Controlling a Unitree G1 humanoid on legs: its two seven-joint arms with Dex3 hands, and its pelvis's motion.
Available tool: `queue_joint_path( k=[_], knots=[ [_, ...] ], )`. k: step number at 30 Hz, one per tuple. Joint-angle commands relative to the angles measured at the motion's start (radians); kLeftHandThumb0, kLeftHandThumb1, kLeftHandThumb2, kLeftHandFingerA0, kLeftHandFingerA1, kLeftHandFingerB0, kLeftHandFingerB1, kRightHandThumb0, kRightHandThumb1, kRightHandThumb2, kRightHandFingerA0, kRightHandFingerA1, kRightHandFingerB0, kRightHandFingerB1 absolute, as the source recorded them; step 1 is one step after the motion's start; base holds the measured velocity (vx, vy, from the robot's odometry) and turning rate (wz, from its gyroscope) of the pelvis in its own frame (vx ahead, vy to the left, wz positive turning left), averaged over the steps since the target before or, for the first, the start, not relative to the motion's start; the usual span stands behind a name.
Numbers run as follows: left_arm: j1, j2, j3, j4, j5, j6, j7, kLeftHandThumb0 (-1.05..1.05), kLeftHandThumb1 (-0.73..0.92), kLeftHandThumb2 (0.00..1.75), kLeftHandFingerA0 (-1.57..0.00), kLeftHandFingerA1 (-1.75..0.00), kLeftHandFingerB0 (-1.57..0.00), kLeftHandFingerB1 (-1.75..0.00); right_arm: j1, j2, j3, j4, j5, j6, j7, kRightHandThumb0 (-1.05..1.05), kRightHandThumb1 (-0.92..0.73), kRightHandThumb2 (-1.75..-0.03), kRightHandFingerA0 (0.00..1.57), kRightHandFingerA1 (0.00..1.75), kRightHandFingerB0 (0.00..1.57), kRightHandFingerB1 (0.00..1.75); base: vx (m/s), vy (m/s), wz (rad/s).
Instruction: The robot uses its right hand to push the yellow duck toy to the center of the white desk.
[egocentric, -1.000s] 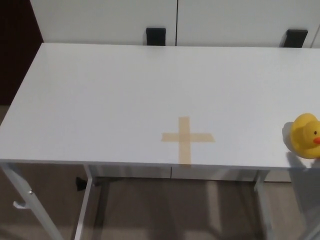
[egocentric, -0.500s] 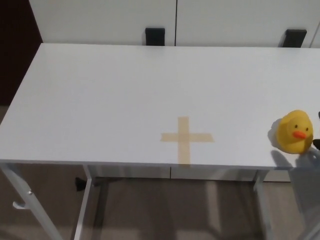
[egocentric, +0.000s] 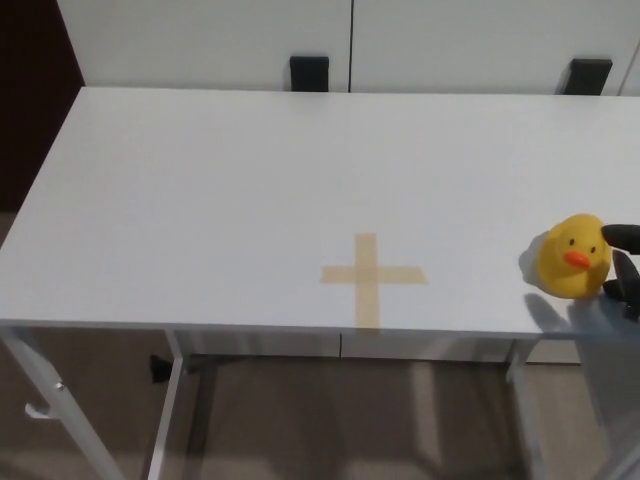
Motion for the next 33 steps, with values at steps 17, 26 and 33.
queue_joint_path(
  k=[17,26,33],
  knots=[
    [-0.011,0.004,-0.021,0.0,0.015,-0.029,-0.009,-0.1,0.58,0.92,-0.89,-0.84,-0.92,-0.89,-0.155,0.001,0.17,0.001,-0.152,0.025,0.085,-0.83,-0.92,-0.73,0.54,0.54,0.38,0.4,0.0,0.0,0.0],
    [-0.009,0.002,-0.027,0.003,0.019,-0.026,-0.007,-0.12,0.58,0.92,-0.89,-0.84,-0.88,-0.87,-0.145,0.043,0.201,-0.02,-0.166,0.028,0.098,-0.84,-0.92,-0.75,0.52,0.58,0.37,0.43,0.0,0.0,0.0],
    [-0.009,0.001,-0.032,-0.002,0.023,-0.027,-0.008,-0.12,0.51,1.04,-0.88,-0.88,-0.9,-0.91,-0.175,0.071,0.24,-0.031,-0.201,0.045,0.103,-0.87,-0.92,-0.76,0.5,0.57,0.38,0.43,0.0,0.0,0.0]
  ],
)
